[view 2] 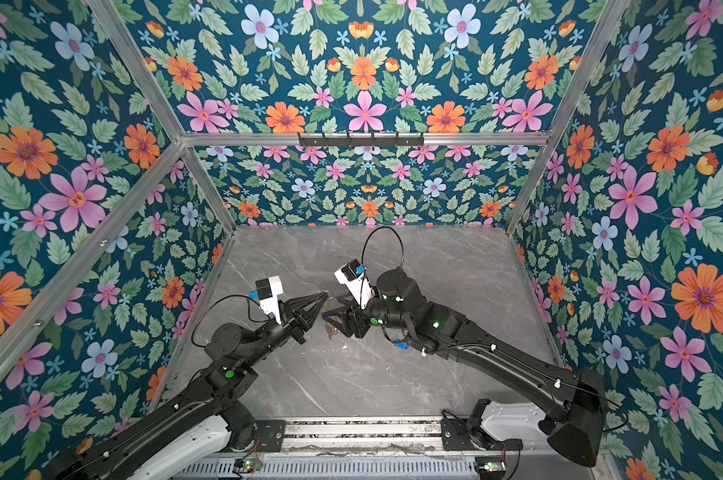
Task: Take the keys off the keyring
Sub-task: 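Move the right gripper back to the ring and grasp it near the red tag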
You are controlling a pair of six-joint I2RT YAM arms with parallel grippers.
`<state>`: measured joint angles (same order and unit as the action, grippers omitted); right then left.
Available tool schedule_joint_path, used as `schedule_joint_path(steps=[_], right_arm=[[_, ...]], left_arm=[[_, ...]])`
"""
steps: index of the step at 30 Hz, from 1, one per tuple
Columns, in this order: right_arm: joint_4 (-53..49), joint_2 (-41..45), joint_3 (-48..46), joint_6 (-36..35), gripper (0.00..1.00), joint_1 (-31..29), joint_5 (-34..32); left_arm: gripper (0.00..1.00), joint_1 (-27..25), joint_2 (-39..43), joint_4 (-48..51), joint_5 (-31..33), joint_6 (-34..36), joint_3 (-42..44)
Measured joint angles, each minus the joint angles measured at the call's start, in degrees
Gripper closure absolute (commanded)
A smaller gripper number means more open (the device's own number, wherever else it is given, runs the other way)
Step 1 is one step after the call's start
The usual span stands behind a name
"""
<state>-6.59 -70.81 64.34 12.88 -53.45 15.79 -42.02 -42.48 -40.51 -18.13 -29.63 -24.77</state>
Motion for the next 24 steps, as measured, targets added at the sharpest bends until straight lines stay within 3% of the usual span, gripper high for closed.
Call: schedule_joint_path(steps=[11, 17, 22, 24], right_arm=[[-0.9, -0.4, -0.4, -1.5, 0.98, 0.0, -0.7], [-0.9, -0.4, -0.5, -1.5, 1.00, -0.1, 0.4], [-2.2, 0.2, -0.5, -1.2, 1.00, 0.9, 2.3], [-3.1, 1.0, -0.9, -0.7, 1.00, 2.3, 3.5]], left_arm=[[1.00, 0.0, 0.2, 0.1, 0.2, -0.3, 0.1], [1.00, 0.0, -0.3, 0.3, 0.0, -0.4, -0.2], [0.63, 0.0, 0.3, 0.9, -1.4, -0.4, -0.7], [0.54, 0.0, 1.2, 1.2, -1.9, 0.0, -0.7]])
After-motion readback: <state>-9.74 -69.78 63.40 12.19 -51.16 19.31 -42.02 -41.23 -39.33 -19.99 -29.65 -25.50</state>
